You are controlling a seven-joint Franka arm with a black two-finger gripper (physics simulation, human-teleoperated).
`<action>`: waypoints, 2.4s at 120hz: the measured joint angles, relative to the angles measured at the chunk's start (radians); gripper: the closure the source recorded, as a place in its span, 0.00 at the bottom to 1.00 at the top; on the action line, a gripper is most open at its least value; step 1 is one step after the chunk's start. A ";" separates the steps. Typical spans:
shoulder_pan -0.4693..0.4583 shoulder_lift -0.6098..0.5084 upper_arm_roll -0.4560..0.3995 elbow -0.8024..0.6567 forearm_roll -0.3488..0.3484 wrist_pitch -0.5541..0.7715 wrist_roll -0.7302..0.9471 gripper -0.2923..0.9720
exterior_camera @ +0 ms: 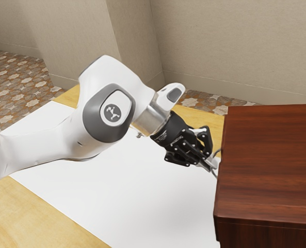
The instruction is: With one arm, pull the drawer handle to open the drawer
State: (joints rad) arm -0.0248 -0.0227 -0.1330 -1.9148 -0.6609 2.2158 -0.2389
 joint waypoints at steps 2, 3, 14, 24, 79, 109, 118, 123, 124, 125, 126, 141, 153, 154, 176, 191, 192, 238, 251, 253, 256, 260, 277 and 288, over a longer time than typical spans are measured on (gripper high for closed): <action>0.001 -0.001 0.000 -0.002 0.000 0.000 0.000 0.80; 0.001 -0.002 0.000 -0.003 0.001 0.000 0.000 0.80; 0.004 -0.009 0.002 -0.010 0.005 0.000 0.001 0.80; 0.005 -0.010 0.005 -0.013 0.007 0.000 0.001 0.80; 0.020 -0.033 0.023 -0.029 0.047 -0.006 0.010 0.81; 0.024 -0.041 0.054 -0.035 0.061 -0.013 0.019 0.81; 0.030 -0.047 0.053 -0.043 0.063 -0.014 0.021 0.81; 0.033 -0.055 0.052 -0.052 0.063 -0.014 0.022 0.81; 0.034 -0.057 0.052 -0.053 0.063 -0.014 0.023 0.81; 0.034 -0.059 0.052 -0.055 0.063 -0.014 0.023 0.81; 0.034 -0.061 0.052 -0.056 0.064 -0.014 0.023 0.81; 0.033 -0.080 0.053 -0.073 0.064 -0.015 0.027 0.81; 0.031 -0.084 0.053 -0.083 0.063 -0.016 0.031 0.81; 0.031 -0.085 0.053 -0.084 0.063 -0.016 0.032 0.81; 0.027 -0.091 0.065 -0.097 0.066 -0.016 0.036 0.80; 0.028 -0.097 0.077 -0.100 0.066 -0.016 0.040 0.80; 0.029 -0.098 0.077 -0.100 0.066 -0.016 0.040 0.80; 0.032 -0.143 0.080 -0.144 0.068 -0.016 0.052 0.81; 0.031 -0.155 0.092 -0.155 0.068 -0.016 0.054 0.81; 0.032 -0.157 0.092 -0.157 0.068 -0.016 0.054 0.81; 0.032 -0.159 0.093 -0.160 0.069 -0.016 0.054 0.81; 0.032 -0.161 0.094 -0.163 0.070 -0.016 0.055 0.80; 0.030 -0.173 0.100 -0.175 0.072 -0.016 0.057 0.80; 0.030 -0.188 0.114 -0.185 0.078 -0.016 0.057 0.81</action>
State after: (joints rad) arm 0.0054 -0.2107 -0.0193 -2.0999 -0.5831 2.1998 -0.1815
